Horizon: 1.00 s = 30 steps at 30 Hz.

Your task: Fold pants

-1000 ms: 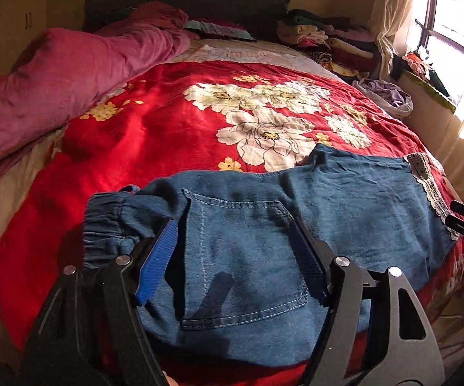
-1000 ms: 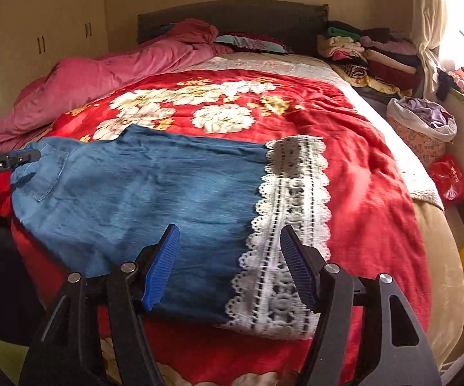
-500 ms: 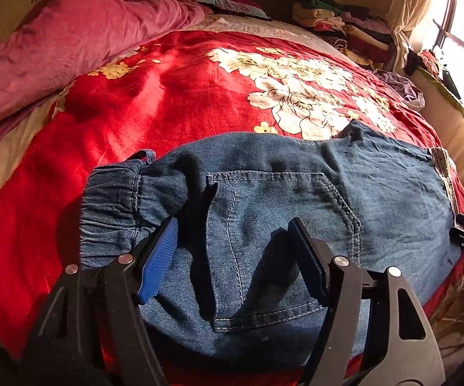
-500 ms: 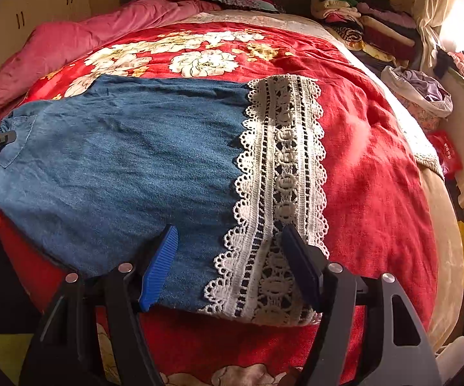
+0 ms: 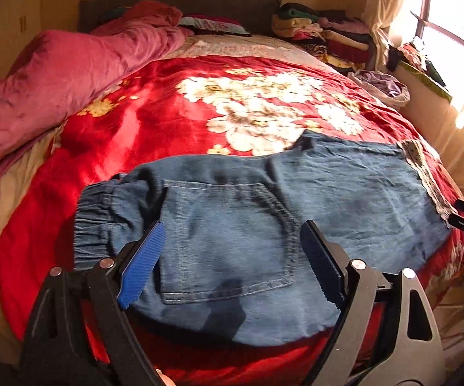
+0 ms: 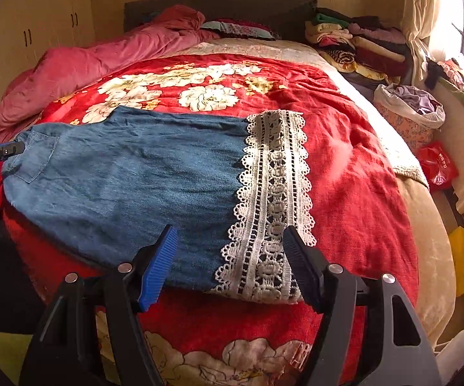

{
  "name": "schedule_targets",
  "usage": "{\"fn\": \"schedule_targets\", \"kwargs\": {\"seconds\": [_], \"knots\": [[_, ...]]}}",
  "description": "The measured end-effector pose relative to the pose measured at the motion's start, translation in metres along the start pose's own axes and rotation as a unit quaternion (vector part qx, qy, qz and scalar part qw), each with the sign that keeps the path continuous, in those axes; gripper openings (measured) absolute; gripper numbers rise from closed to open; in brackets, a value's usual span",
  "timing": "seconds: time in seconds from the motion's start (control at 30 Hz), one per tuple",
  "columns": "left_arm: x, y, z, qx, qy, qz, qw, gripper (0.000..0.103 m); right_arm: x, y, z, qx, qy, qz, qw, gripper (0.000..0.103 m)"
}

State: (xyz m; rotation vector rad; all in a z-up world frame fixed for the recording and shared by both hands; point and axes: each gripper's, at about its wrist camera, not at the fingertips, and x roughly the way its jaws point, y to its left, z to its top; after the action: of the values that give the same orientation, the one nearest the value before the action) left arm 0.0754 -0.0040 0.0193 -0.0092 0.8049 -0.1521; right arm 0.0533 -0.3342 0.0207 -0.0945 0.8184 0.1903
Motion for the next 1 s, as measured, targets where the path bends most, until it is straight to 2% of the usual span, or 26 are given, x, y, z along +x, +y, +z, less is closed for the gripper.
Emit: {"fn": "schedule_targets", "kwargs": {"seconds": [0.13, 0.27, 0.33, 0.4, 0.5, 0.6, 0.83, 1.0], "knots": [[0.004, -0.049, -0.010, 0.062, 0.011, -0.021, 0.9978, 0.084, -0.003, 0.011, -0.003, -0.005, -0.002, 0.014, 1.000, 0.067], [0.025, -0.082, -0.031, 0.099, 0.048, -0.034, 0.9933, 0.085, 0.003, 0.020, -0.003, 0.003, 0.001, 0.029, 1.000, 0.067], [0.034, -0.089, -0.038, 0.116, 0.061, -0.026, 0.9911, 0.085, 0.007, 0.025, -0.004, 0.004, 0.003, 0.040, 0.999, 0.067], [0.043, -0.090, -0.043, 0.128, 0.072, -0.008, 0.9892, 0.087, 0.015, 0.027, -0.007, -0.002, 0.019, 0.028, 0.999, 0.067], [0.048, -0.077, -0.044, 0.103, 0.084, -0.017, 0.9910, 0.089, 0.033, 0.020, -0.017, -0.007, 0.063, -0.002, 0.998, 0.067], [0.048, -0.073, -0.045, 0.095, 0.083, -0.025, 0.9917, 0.089, 0.031, 0.015, -0.024, 0.001, 0.057, 0.010, 0.998, 0.067], [0.048, -0.073, -0.045, 0.095, 0.083, -0.026, 0.9917, 0.089, 0.032, 0.016, -0.024, 0.003, 0.051, 0.005, 0.999, 0.067], [0.048, -0.074, -0.045, 0.097, 0.081, -0.026, 0.9917, 0.091, 0.015, 0.005, -0.011, 0.030, 0.031, 0.034, 0.998, 0.067]]}}
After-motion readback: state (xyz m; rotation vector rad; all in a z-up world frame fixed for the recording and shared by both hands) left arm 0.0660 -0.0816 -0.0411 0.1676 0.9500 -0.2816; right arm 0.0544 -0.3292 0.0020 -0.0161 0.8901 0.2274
